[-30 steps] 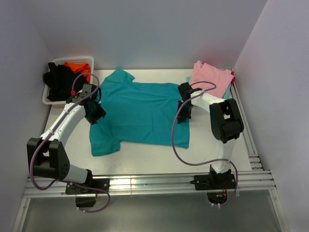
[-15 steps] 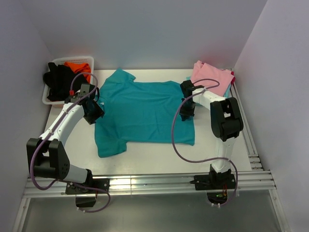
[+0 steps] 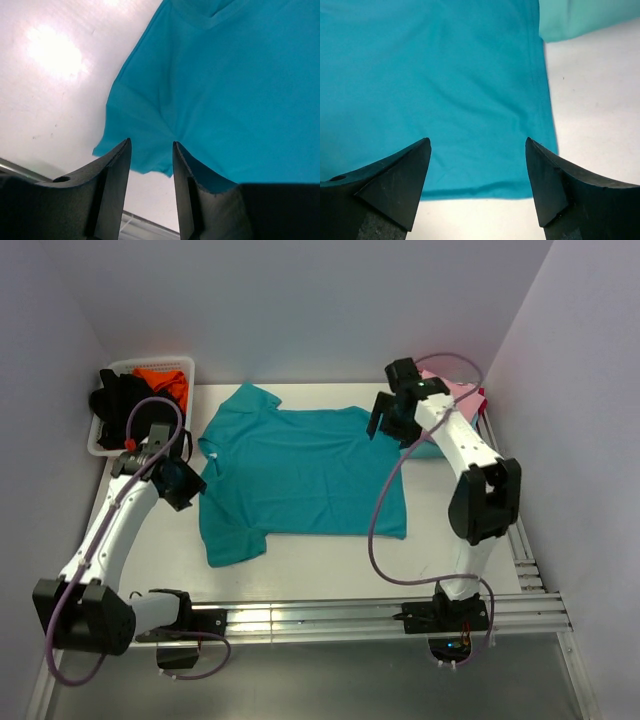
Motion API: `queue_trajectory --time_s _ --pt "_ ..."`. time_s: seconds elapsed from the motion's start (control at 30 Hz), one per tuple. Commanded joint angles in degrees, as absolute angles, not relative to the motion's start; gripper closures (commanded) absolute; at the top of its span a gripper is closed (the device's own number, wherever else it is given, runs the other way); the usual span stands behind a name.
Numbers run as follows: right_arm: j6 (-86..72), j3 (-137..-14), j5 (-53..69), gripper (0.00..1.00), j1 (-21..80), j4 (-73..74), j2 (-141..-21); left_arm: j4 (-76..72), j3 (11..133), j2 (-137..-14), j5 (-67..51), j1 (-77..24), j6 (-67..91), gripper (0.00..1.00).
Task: Fold and stack the t-shirts
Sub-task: Flatten the tshirt out, then fold the tshirt
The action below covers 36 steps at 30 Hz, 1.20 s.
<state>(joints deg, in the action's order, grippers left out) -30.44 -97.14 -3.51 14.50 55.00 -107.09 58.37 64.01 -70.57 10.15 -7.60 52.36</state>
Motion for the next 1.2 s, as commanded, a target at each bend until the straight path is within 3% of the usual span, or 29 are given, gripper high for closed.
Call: queue_trajectory --time_s 0.0,0.13,0.27,0.4,0.67,1.17 --pt "-31.6 -100.6 -5.2 0.17 15.5 63.9 -97.3 64.5 57.8 -66.9 7.3 -8.0 54.8 0.56" --pt "-31.8 -92.0 -3.6 0.17 16.6 64.1 -86.3 61.2 46.9 -62.6 0.5 -8.5 57.2 0.6" --pt "-31.9 -81.0 -1.6 0.17 17.2 63.9 -77.9 59.3 42.0 -64.8 0.5 -10.5 60.6 0.47" --pt "-31.6 -72.8 -0.6 0.17 17.3 63.9 -72.1 56.4 38.3 -66.6 0.6 -14.3 63.1 0.4" --pt "-29.8 -73.4 -0.3 0.17 17.3 65.7 -71.5 55.8 36.4 -66.8 7.5 -15.0 65.9 0.51" --pt "-28.6 -76.1 1.8 0.16 17.2 67.4 -72.7 51.3 36.4 -72.0 12.8 -19.2 72.7 0.53"
